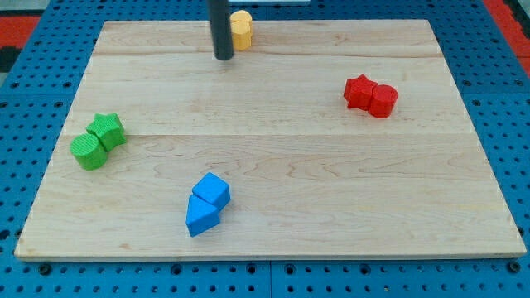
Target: Place the red star left to the blue cube
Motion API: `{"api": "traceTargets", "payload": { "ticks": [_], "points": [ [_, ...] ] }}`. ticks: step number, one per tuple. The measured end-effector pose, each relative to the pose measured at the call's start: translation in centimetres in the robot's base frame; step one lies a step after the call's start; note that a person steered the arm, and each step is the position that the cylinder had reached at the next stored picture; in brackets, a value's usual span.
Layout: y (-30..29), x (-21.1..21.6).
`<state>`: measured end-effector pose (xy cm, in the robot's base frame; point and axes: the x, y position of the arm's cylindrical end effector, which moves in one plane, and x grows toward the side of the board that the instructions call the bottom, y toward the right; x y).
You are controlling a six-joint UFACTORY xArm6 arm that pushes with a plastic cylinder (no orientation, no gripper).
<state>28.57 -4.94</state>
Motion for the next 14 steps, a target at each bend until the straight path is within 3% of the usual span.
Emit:
{"api": "traceTargets", "payload": {
  "ticks": [3, 5, 6, 7, 9, 14],
  "points": [
    [5.1, 10.5],
    [21.8, 13.8],
    [25.6, 11.6],
    [25.3, 7.6],
    [10.0, 7.2],
    [7.0, 6.9]
  ]
}}
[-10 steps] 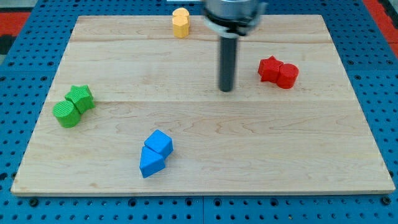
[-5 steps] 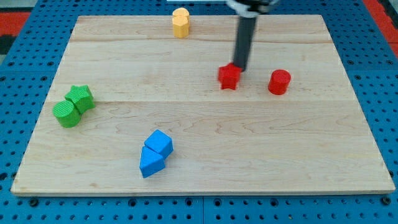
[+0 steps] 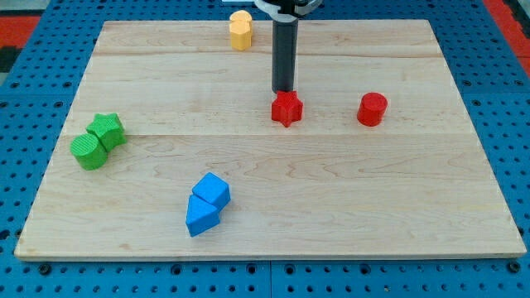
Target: Place the red star left to the blue cube
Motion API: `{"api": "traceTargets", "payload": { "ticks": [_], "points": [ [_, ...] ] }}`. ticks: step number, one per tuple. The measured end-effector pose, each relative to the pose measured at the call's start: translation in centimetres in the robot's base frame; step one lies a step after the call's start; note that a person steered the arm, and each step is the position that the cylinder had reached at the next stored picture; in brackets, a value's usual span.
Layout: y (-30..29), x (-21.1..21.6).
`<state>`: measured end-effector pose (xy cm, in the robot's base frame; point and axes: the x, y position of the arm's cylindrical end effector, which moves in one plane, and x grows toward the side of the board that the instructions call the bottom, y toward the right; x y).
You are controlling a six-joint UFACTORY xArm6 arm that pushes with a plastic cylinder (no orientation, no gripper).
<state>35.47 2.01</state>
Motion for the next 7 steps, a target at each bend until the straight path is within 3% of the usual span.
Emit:
{"api": "traceTargets", "payload": {
  "ticks": [3, 5, 7],
  "points": [
    [0.5, 0.1],
    [-2.3, 3.9],
    [2.3, 1.7]
  ]
}}
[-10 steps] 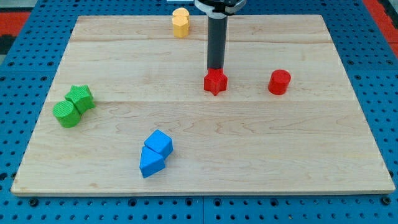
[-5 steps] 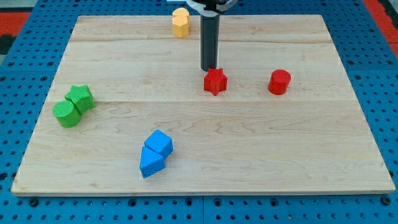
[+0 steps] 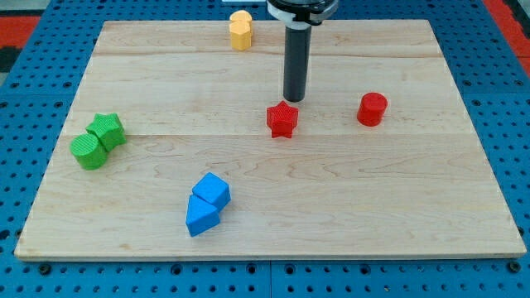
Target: Place the red star left to the blue cube
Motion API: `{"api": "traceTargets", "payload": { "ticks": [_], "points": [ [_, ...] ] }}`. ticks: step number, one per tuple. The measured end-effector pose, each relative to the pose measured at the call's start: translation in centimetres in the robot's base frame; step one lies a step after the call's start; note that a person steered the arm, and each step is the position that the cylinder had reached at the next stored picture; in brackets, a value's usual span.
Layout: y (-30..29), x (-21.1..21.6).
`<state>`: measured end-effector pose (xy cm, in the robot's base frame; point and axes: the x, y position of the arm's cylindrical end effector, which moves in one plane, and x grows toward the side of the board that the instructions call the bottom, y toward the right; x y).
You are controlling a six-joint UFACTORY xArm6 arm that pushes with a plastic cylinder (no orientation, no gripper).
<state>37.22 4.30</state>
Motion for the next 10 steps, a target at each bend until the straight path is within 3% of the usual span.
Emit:
{"api": "traceTargets", "payload": {
  "ticks": [2, 4, 6, 8, 10],
  "points": [
    [-0.8, 5.7],
    [-12.5, 7.6],
    [-10.1, 7.2],
    [-14.9, 11.9],
    [-19.7, 11.1]
  ]
}}
